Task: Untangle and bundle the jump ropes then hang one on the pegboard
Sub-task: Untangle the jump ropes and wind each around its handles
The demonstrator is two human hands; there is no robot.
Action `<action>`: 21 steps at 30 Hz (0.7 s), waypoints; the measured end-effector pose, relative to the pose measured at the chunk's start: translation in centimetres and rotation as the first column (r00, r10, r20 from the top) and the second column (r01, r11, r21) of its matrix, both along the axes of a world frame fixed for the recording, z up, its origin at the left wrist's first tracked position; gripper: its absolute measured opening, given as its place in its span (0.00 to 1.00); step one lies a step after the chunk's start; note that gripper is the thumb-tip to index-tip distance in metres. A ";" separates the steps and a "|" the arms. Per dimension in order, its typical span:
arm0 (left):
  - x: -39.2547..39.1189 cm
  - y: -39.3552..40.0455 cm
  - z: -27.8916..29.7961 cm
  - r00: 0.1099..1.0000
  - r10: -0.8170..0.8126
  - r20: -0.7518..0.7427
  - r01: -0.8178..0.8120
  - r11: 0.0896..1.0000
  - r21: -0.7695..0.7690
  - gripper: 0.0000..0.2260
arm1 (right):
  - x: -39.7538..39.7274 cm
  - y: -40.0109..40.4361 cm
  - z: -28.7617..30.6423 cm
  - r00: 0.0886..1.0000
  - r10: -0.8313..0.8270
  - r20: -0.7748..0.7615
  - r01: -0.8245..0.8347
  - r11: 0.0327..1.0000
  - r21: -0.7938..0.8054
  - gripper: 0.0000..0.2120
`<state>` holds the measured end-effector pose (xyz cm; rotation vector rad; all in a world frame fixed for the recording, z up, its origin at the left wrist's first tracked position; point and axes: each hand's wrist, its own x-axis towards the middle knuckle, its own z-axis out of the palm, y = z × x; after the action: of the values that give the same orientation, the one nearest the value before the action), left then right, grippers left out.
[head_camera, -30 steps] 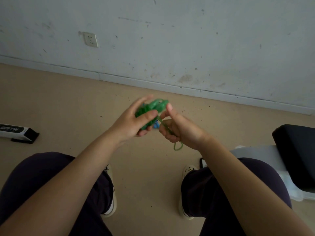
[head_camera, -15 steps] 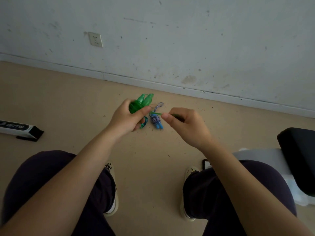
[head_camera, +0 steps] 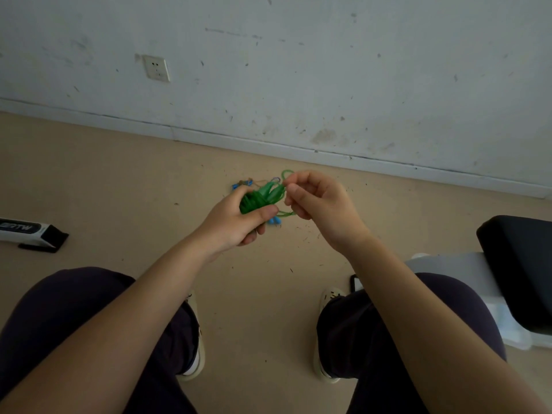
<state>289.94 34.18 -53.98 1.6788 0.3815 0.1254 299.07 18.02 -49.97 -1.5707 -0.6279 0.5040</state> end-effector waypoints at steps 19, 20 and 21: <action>0.0 0.1 -0.1 0.998 -0.040 0.045 0.050 0.965 -0.256 0.20 | -0.5 0.8 -0.5 0.968 -0.082 0.238 0.124 0.978 -0.168 0.07; 0.1 0.2 0.0 0.998 -0.046 0.046 0.056 0.962 -0.267 0.18 | -0.6 0.8 -0.5 0.970 -0.070 0.233 0.110 0.980 -0.166 0.07; 0.1 0.2 0.0 0.997 -0.053 0.050 0.065 0.958 -0.280 0.16 | -0.7 0.8 -0.4 0.972 -0.059 0.228 0.097 0.982 -0.160 0.06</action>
<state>290.03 34.39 -53.96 1.4019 0.3019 0.0583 298.37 18.80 -50.42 -1.8236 -0.7034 0.3310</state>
